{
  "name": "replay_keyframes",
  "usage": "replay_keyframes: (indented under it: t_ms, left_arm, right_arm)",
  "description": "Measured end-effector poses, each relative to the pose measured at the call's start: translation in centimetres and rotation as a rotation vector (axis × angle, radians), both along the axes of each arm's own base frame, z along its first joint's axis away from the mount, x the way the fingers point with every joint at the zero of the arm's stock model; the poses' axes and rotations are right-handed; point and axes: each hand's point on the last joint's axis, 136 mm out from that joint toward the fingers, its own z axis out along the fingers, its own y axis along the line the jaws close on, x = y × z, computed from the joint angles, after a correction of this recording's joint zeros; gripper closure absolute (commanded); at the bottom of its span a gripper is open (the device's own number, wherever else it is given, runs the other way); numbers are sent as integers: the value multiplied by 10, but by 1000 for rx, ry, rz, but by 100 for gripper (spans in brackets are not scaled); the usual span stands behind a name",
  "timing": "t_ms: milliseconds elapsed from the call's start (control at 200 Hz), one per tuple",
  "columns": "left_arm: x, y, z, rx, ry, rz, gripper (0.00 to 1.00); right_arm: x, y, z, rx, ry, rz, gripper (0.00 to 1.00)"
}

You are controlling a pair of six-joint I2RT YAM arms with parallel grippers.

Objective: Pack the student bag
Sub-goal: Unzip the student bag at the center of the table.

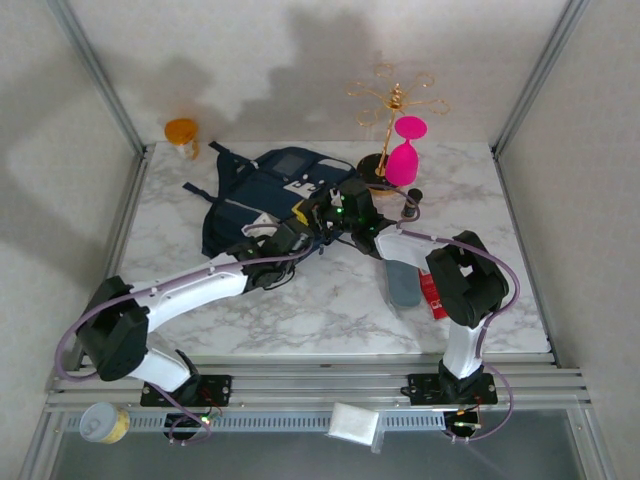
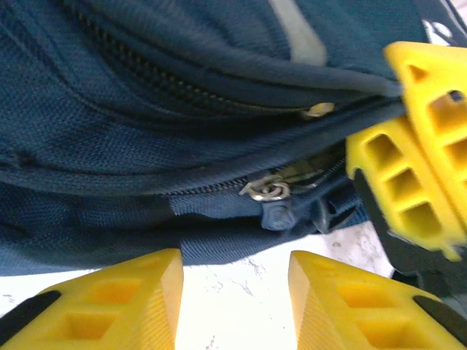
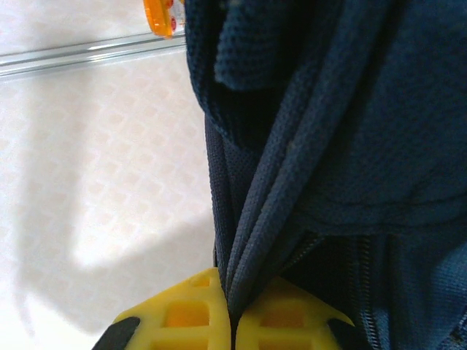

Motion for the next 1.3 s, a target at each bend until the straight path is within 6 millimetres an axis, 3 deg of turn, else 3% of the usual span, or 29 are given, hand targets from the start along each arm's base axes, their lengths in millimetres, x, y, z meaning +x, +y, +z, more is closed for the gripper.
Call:
replay_keyframes:
  t_ms: [586,1076,1302]
  left_arm:
    - [20,0,3,-39,-14,124,61]
    - [33,12,-6,-23,-11,194,100]
    - [28,10,-3,-30,-32,124,100]
  right_arm:
    - [-6,5,2,56,24,-5,100]
    - [-5,4,1,54,15,-14,100]
    - [-3,0,-1,34,-8,-4,100]
